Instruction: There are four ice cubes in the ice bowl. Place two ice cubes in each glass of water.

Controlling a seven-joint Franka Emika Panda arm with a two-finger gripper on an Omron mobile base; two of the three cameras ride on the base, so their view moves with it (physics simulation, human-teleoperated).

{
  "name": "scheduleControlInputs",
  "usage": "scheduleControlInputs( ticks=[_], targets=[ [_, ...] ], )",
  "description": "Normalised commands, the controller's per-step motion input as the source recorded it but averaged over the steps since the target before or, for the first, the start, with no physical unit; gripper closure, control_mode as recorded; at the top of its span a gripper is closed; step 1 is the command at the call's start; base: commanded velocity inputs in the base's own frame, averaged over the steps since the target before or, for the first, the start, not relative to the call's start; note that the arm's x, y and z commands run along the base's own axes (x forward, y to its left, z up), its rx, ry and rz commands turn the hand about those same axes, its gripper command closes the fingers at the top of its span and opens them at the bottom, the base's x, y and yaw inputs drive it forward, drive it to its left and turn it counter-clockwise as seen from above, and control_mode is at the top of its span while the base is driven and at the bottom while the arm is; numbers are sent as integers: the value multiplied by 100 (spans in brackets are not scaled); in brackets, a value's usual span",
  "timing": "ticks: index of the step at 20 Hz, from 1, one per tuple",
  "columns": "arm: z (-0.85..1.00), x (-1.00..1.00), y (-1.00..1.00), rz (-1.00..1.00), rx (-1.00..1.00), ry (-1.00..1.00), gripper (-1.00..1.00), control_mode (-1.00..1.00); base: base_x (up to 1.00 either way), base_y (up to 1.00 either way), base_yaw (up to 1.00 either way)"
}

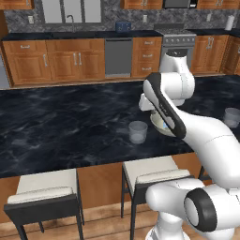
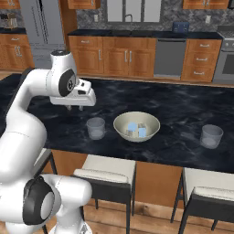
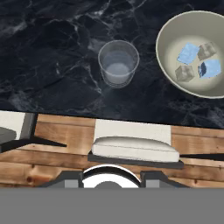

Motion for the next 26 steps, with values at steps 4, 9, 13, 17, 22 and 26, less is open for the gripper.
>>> scheduleControlInputs(
  ticks=[4, 9, 13, 17, 22, 26],
  targets=[
    [0, 0, -11, 0, 0, 0, -100, -100, 0, 0, 0],
    [0, 0, -25, 0, 0, 0, -100, -100, 0, 0, 0],
    [0, 0, -34, 0, 0, 0, -100, -100, 0, 0, 0],
    [0, 0, -39, 0, 0, 0, -100, -100, 0, 0, 0],
    [0, 0, -42, 0, 0, 0, -100, -100, 0, 0, 0],
    [-1, 0, -40, 0, 0, 0, -100, -100, 0, 0, 0]
  ],
)
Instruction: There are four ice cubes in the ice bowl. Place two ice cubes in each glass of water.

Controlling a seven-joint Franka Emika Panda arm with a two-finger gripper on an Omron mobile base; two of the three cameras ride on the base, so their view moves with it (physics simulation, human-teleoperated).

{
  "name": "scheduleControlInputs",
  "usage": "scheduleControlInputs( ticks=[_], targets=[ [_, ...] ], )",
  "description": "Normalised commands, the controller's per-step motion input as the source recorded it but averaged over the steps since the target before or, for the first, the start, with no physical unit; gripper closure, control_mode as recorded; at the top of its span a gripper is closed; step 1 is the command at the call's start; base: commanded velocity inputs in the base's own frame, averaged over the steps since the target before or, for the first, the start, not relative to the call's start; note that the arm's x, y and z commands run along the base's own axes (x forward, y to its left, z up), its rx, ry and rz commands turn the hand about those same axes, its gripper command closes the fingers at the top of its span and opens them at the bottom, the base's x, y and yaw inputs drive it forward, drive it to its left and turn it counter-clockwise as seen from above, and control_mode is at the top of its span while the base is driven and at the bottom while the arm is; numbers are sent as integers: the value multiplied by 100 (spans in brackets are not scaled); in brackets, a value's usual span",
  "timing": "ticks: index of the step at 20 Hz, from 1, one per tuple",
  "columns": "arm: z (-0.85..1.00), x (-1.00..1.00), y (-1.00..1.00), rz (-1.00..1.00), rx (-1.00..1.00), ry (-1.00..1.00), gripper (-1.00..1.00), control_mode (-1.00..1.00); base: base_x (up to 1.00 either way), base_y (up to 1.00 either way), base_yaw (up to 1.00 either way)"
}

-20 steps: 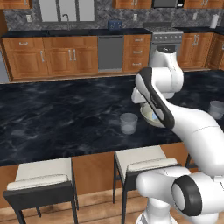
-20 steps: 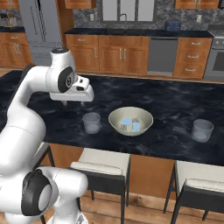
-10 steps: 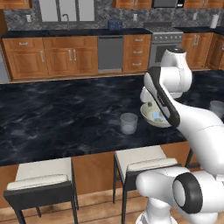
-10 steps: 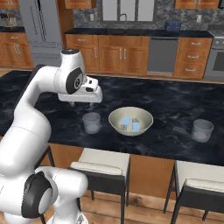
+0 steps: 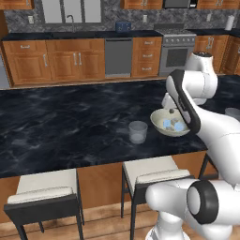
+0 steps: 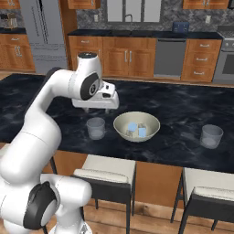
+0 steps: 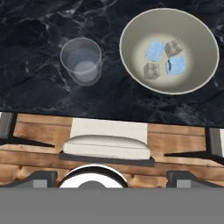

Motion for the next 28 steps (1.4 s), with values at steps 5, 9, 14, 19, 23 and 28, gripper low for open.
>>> scheduleControlInputs(
  ticks=[5, 9, 14, 19, 23, 28],
  targets=[
    [-9, 0, -31, 0, 0, 0, -100, -100, 0, 0, 0],
    [-13, 1, -25, 0, -1, 0, -100, -100, 0, 0, 0],
    [-14, 0, -17, 0, 0, 0, -100, -100, 0, 0, 0],
    [-17, 0, -17, 0, 0, 0, -100, -100, 0, 0, 0],
    [-19, 1, -14, 0, -2, 1, -100, -100, 0, 0, 0],
    [-21, 7, -15, 0, -2, 0, -100, -100, 0, 0, 0]
  ],
)
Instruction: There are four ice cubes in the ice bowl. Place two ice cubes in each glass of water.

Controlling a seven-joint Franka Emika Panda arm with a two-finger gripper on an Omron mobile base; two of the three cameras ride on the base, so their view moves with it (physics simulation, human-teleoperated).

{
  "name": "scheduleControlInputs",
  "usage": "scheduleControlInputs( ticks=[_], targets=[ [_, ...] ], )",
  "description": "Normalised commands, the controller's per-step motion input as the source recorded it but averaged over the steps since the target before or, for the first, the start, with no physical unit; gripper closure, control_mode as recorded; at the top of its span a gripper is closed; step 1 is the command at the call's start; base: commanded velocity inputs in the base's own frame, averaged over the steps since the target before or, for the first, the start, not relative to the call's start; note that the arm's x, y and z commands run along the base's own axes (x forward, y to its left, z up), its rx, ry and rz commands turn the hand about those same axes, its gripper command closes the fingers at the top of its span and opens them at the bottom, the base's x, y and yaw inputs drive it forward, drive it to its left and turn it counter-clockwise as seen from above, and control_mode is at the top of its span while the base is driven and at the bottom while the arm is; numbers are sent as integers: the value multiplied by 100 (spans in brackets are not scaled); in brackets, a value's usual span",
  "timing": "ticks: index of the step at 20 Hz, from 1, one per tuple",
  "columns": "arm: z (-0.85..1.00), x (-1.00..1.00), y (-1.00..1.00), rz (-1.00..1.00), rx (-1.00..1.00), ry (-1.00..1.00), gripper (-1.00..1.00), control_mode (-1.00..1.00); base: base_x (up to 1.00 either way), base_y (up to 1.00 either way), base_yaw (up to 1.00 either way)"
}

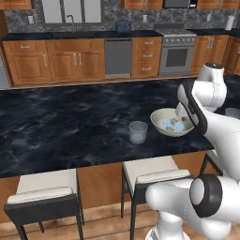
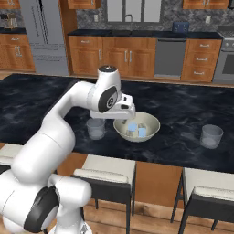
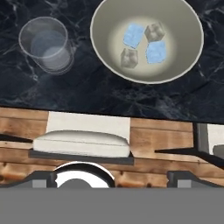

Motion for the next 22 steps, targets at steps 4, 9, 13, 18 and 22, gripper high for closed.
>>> scheduleControlInputs(
  ticks=[4, 9, 13, 18, 22],
  targets=[
    [-17, 11, -21, 0, 0, 0, -100, -100, 0, 0, 0],
    [-18, 14, -25, 0, 0, 5, -100, -100, 0, 0, 0],
    [-15, 20, -8, 0, 0, 8, -100, -100, 0, 0, 0],
    [-19, 28, 0, 1, 0, 7, -100, -100, 0, 0, 0],
    [-22, 25, -7, 3, 0, 4, -100, -100, 0, 0, 0]
  ],
)
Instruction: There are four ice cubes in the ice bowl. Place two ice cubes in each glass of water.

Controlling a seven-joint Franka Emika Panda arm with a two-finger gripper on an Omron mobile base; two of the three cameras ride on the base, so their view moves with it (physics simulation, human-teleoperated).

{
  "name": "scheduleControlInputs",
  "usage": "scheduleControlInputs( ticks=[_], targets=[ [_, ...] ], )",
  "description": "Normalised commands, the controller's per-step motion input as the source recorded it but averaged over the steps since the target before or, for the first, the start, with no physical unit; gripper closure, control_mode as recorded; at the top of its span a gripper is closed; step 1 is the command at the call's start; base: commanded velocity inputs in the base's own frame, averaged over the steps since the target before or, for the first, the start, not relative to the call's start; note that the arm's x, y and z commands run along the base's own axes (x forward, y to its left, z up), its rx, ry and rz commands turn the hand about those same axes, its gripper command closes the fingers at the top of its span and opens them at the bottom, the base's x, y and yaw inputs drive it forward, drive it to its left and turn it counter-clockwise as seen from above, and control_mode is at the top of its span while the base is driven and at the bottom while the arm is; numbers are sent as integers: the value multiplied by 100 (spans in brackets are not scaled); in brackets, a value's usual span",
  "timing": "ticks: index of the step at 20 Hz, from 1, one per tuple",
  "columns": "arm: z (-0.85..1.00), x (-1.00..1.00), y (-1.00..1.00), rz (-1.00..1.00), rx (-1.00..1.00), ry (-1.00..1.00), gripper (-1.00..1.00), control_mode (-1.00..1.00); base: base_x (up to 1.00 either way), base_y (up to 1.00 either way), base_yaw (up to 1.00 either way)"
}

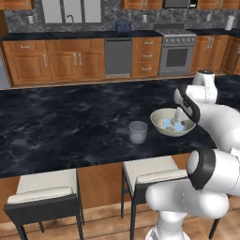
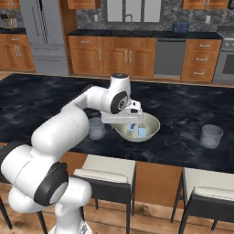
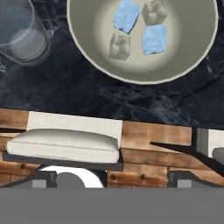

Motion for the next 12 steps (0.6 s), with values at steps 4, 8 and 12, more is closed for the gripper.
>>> scheduleControlInputs(
  ticks=[4, 8, 12],
  targets=[
    [-22, 24, -7, 3, 0, 4, -100, -100, 0, 0, 0],
    [-22, 22, -3, 2, 0, 5, -100, -100, 0, 0, 0],
    [-24, 20, -6, 1, 0, 5, -100, -100, 0, 0, 0]
  ],
)
